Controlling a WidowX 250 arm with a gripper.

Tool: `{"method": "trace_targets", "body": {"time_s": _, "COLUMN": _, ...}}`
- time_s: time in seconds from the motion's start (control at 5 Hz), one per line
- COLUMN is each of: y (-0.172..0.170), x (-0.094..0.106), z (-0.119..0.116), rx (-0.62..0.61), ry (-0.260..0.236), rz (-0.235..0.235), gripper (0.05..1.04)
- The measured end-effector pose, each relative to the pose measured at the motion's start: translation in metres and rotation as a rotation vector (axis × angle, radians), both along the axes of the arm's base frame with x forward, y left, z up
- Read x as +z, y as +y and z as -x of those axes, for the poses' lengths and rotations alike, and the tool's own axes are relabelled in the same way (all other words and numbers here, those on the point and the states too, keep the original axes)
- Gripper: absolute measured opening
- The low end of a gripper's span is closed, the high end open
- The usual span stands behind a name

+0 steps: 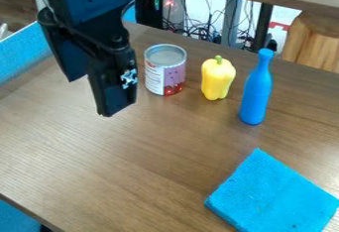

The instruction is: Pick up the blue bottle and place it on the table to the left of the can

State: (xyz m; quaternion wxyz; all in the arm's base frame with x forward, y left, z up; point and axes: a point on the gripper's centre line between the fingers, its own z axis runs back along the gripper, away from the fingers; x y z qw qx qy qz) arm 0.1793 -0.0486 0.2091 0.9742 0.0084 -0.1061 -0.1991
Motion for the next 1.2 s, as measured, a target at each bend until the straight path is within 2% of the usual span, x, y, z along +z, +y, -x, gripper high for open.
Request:
{"method": "trace_targets", "body": {"time_s": 0.2, "y": -0.001, "x": -0.003, "z": 0.0, "rx": -0.012, "ry": 0.011, "rz": -0.003, "gripper": 1.0}}
{"method": "trace_targets", "body": {"time_s": 0.4, "y": -0.008, "x": -0.032, "z": -0.044, "rx": -0.189, "ry": 0.058, "rz": -0.035, "gripper": 1.0}}
{"method": "trace_targets", "body": {"time_s": 0.6, "y": -0.012, "x": -0.046, "z": -0.095, "rx": -0.072, "ry": -0.056, "rz": -0.075, "gripper": 1.0}}
{"method": "trace_targets", "body": {"time_s": 0.8, "y": -0.037, "x": -0.045, "z": -0.146, "rx": -0.07, "ry": -0.116, "rz": -0.014, "gripper": 1.0}}
{"method": "trace_targets", "body": {"time_s": 1.0, "y": -0.05, "x": -0.028, "z": -0.179, "rx": -0.038, "ry": -0.146, "rz": 0.024, "gripper": 1.0}}
{"method": "trace_targets", "body": {"time_s": 1.2, "y": -0.066, "x": -0.008, "z": -0.199, "rx": -0.028, "ry": -0.152, "rz": 0.052, "gripper": 1.0}}
